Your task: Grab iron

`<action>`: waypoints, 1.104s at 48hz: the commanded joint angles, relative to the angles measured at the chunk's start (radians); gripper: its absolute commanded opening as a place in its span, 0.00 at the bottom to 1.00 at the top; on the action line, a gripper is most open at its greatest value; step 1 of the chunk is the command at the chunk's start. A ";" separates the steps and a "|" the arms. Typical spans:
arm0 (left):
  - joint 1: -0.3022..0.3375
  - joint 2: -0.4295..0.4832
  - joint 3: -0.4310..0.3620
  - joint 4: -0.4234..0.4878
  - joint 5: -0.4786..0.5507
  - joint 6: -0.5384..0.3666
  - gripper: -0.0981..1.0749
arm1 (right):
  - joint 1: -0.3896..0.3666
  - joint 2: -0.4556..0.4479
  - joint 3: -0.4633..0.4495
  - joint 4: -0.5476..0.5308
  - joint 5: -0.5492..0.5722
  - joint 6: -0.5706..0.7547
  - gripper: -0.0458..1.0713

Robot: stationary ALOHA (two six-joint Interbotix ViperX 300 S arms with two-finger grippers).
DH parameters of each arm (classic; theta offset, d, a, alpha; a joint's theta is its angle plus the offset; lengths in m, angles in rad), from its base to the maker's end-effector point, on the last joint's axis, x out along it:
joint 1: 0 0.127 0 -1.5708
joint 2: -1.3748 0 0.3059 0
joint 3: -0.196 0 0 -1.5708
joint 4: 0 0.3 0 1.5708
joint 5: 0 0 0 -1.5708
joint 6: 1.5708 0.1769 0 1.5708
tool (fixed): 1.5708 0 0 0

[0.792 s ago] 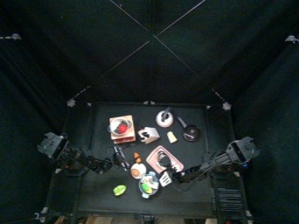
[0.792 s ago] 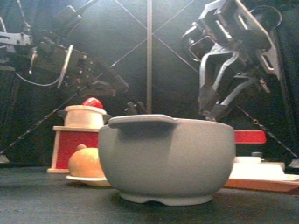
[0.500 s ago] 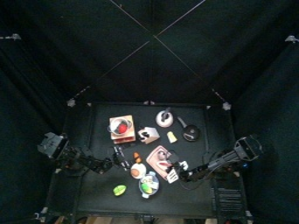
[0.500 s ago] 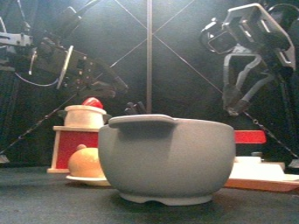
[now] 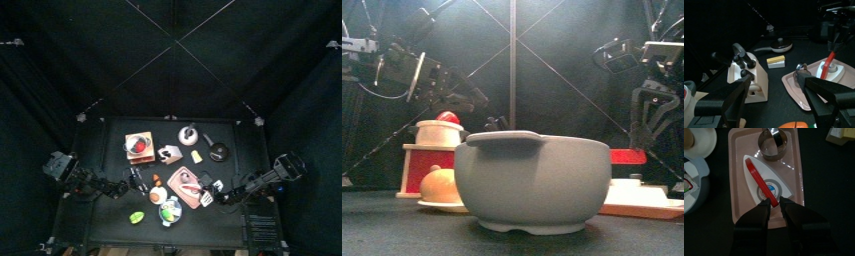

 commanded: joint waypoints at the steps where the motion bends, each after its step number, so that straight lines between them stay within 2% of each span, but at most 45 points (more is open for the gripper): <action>1: 0.000 -0.008 -0.011 0.000 -0.005 -0.002 0.97 | 0.006 -0.026 -0.008 -0.021 0.000 0.002 0.63; 11: 0.000 -0.006 -0.012 0.000 -0.005 -0.002 0.97 | 0.012 -0.026 -0.008 -0.055 0.000 0.002 0.64; 26: 0.002 -0.005 -0.011 0.000 -0.005 -0.002 0.97 | 0.012 -0.020 -0.008 -0.060 0.025 0.002 0.73; 53: 0.002 -0.005 -0.011 0.000 -0.005 -0.002 0.97 | 0.005 0.031 0.008 -0.060 -0.006 0.002 0.73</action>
